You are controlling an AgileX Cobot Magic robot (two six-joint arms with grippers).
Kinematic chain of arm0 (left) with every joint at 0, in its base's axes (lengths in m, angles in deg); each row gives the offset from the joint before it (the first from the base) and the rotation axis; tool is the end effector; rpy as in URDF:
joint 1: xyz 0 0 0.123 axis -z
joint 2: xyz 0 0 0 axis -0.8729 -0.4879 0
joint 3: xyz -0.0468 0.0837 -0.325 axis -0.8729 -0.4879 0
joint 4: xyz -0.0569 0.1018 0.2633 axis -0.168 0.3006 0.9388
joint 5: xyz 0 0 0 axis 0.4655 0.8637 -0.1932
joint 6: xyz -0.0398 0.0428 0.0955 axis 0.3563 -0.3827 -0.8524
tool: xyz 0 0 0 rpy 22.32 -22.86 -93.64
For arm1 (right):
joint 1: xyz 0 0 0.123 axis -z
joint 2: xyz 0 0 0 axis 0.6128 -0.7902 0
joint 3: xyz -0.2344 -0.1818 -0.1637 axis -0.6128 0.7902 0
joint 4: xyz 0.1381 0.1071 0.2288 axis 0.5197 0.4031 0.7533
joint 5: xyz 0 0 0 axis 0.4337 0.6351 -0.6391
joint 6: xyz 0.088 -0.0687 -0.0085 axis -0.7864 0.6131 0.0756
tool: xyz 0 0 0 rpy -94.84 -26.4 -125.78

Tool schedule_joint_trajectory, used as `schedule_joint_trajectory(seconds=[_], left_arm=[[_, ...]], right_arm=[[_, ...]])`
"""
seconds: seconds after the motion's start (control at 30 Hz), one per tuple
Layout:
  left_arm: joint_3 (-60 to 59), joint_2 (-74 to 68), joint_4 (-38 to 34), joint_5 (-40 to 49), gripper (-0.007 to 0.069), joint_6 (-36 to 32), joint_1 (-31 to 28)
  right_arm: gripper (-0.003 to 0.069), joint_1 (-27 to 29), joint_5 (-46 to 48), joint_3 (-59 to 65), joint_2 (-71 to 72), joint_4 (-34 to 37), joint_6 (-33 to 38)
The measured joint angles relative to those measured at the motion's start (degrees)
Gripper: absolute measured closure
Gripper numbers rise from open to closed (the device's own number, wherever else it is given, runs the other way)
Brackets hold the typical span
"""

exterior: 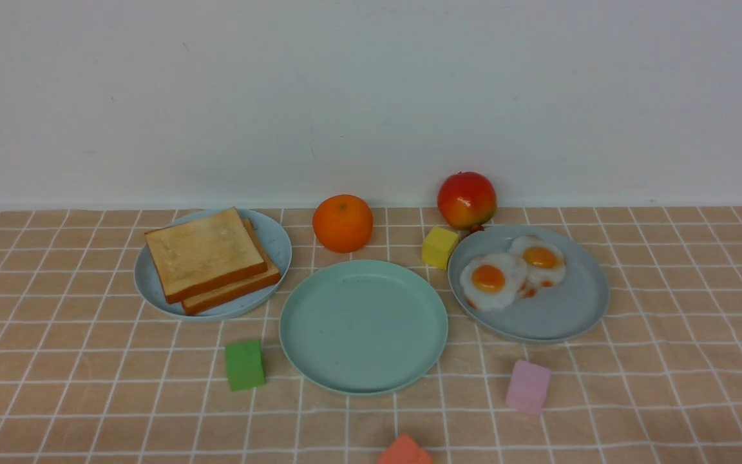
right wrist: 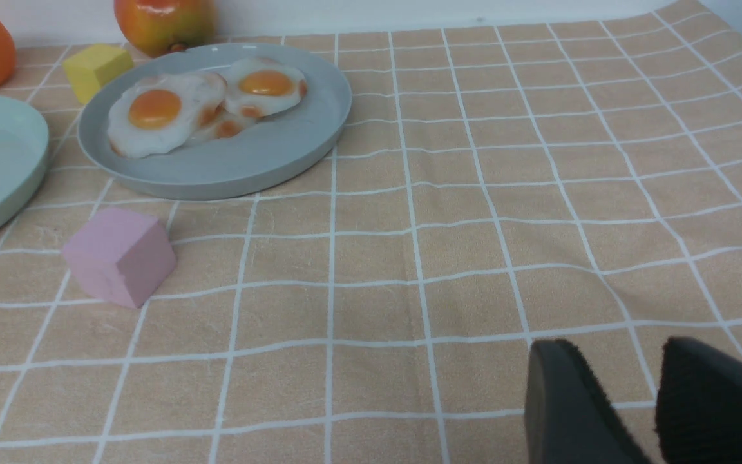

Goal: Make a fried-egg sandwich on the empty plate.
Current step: Use the left arm to grab a slice of bread

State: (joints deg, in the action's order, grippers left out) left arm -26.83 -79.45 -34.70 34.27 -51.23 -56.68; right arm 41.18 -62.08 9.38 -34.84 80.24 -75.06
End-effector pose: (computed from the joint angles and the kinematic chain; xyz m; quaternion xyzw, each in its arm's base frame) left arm 0.0549 -0.0044 0.1619 -0.0615 0.8047 -0.0893 0.5838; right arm 0.0548 -0.0004 0.1670 0.0307 0.8043 0.0033 0.5934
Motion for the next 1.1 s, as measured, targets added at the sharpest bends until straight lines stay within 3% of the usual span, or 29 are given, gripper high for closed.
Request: schedule_joint_trajectory(seconds=[0.8, 0.97, 1.1], left_arm=[[0.00, 0.00, 4.05, -1.13, 0.0386, -0.84, 0.00], [0.00, 0.00, 4.09, -8.52, 0.0386, -0.84, 0.00], [0.00, 0.00, 4.15, -19.37, 0.0386, -0.84, 0.00]], right_arm=[[0.0420, 0.00, -0.55, 0.00, 0.00, 0.00, 0.00], [0.0420, 0.00, -5.17, 0.50, 0.00, -0.05, 0.00], [0.0420, 0.00, -15.43, 0.52, 0.00, -0.18, 0.00]])
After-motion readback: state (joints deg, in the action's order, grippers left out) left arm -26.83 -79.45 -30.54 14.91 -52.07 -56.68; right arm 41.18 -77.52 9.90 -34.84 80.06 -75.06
